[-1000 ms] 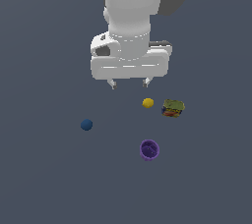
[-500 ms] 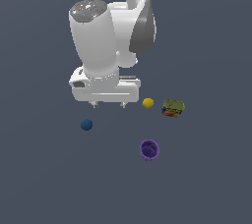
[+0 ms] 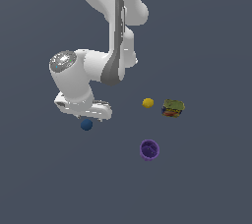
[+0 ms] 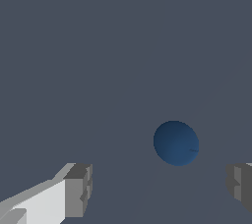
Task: Pick up a designated object from a clutter of objects.
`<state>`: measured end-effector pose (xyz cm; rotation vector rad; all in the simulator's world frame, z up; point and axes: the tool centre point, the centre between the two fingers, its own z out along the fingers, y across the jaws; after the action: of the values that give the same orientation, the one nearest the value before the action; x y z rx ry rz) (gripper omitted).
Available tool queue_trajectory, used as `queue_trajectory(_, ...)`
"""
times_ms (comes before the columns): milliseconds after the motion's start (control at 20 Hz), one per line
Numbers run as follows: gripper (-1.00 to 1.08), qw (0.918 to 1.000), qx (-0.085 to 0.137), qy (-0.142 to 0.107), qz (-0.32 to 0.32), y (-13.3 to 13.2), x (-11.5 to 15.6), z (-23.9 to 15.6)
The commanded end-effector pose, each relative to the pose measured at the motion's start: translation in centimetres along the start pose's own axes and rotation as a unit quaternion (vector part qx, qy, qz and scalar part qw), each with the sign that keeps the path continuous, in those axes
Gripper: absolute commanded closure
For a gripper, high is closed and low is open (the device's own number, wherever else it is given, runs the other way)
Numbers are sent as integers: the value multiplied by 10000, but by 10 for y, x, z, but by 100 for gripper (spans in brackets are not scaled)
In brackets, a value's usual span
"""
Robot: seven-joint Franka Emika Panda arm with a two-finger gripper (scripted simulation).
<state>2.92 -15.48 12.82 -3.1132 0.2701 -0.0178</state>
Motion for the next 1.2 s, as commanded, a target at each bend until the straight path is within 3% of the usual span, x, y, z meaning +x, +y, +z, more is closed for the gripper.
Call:
queue_trajectory(0, -92, 9999, -33, -13, 102, 17, -3, 19)
queue_trajectory(350, -92, 9996, -86, -45, 250, 43, -11, 45)
queue_trajectory(700, -92, 9996, -85, -52, 253, 43, -11, 50)
queue_trajectory(1150, -92, 9996, -88, -49, 259, 44, -13, 90)
